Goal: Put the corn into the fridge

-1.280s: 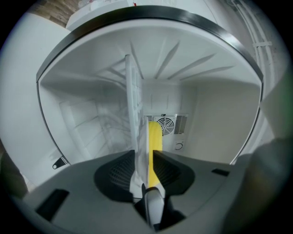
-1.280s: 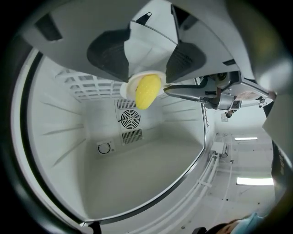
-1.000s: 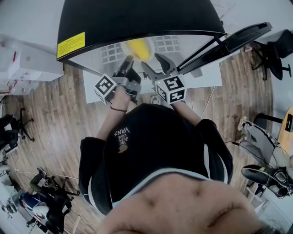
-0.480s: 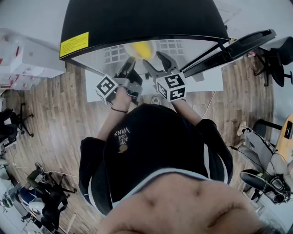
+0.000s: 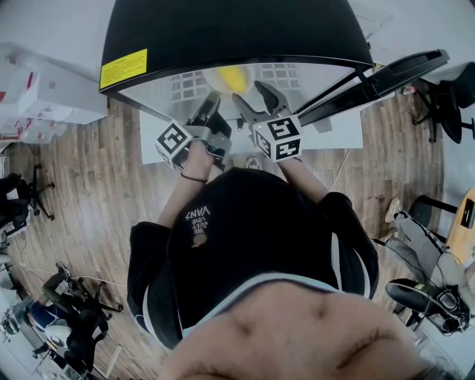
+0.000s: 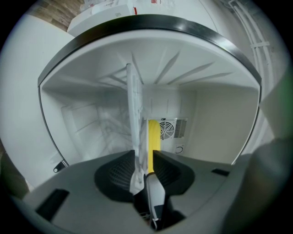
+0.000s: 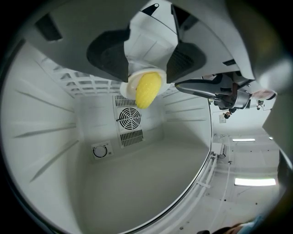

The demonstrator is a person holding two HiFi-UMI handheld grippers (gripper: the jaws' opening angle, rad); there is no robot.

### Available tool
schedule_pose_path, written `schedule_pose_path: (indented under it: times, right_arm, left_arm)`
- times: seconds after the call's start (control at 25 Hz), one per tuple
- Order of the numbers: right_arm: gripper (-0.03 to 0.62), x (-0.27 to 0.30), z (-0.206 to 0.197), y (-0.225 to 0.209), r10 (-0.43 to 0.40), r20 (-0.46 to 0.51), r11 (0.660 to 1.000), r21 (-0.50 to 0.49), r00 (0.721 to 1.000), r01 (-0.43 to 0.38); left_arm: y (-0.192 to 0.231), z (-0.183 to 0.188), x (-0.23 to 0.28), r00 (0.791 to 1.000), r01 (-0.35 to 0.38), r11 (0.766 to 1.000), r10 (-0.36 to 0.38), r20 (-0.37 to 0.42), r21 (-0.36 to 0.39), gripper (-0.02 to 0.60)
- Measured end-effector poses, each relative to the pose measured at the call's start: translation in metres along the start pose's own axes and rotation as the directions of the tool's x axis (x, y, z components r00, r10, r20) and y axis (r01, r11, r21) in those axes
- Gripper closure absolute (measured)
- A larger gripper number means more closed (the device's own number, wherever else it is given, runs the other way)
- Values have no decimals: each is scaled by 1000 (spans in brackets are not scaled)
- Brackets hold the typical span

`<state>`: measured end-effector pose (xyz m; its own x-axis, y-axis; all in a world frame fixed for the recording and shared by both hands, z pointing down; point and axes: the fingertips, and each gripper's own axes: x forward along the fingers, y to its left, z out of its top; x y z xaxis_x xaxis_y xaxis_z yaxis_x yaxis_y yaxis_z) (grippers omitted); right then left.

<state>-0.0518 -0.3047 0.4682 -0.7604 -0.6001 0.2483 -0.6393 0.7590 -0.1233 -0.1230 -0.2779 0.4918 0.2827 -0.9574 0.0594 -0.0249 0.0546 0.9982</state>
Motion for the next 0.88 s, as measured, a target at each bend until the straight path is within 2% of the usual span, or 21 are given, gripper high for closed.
schedule_pose_path:
  times: [0.52, 0.68, 0.88]
  right_arm:
    - [342, -3, -1, -1, -15, 3, 1000, 8, 1000, 15]
    - [342, -8, 1, -2, -33, 14, 999, 16, 999, 33]
    - [343, -16, 4, -2, -58, 26, 998, 27, 998, 57]
  left_arm:
    - [-4, 1, -2, 1000, 12, 999, -12, -5, 40, 479]
    - [-11, 1, -4, 1000, 22, 993, -20, -18, 116, 479]
    - [-19, 2, -8, 999, 34, 975, -25, -43, 221, 479]
